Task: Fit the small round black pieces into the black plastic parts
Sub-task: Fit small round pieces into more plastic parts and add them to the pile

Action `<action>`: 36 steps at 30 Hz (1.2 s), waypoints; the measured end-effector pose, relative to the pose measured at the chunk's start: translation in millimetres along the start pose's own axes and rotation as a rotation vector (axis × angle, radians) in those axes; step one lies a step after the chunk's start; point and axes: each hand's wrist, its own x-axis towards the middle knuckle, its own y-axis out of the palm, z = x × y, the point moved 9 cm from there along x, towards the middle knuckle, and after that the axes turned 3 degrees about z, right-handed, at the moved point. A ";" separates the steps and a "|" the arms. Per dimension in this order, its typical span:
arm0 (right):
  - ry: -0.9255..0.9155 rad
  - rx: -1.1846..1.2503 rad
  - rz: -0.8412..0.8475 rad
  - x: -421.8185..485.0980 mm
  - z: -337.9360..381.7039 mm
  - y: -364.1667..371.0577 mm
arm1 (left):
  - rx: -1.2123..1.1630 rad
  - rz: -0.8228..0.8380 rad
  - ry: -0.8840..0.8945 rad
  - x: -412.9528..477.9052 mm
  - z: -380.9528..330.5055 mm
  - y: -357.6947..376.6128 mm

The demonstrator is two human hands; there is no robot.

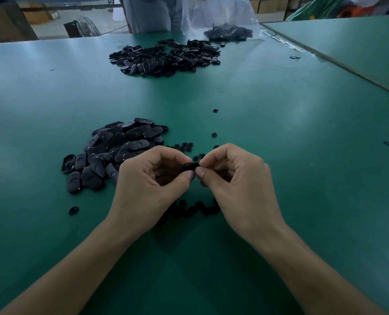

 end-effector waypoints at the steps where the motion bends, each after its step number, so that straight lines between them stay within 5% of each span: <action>1: -0.002 -0.009 -0.002 0.0 0.2 -0.1 | 0.016 0.003 0.010 -0.3 -1.0 0.4; 14: -0.156 -0.148 0.095 -4.4 15.6 7.6 | 0.428 -0.100 0.180 -4.4 -19.0 -5.3; 25: -0.050 0.008 0.088 5.6 -2.1 -0.6 | -0.011 -0.015 -0.020 0.0 0.7 -1.1; 36: -0.037 0.082 0.134 6.5 -3.2 -2.3 | -0.025 0.003 -0.065 -0.4 -0.3 -0.4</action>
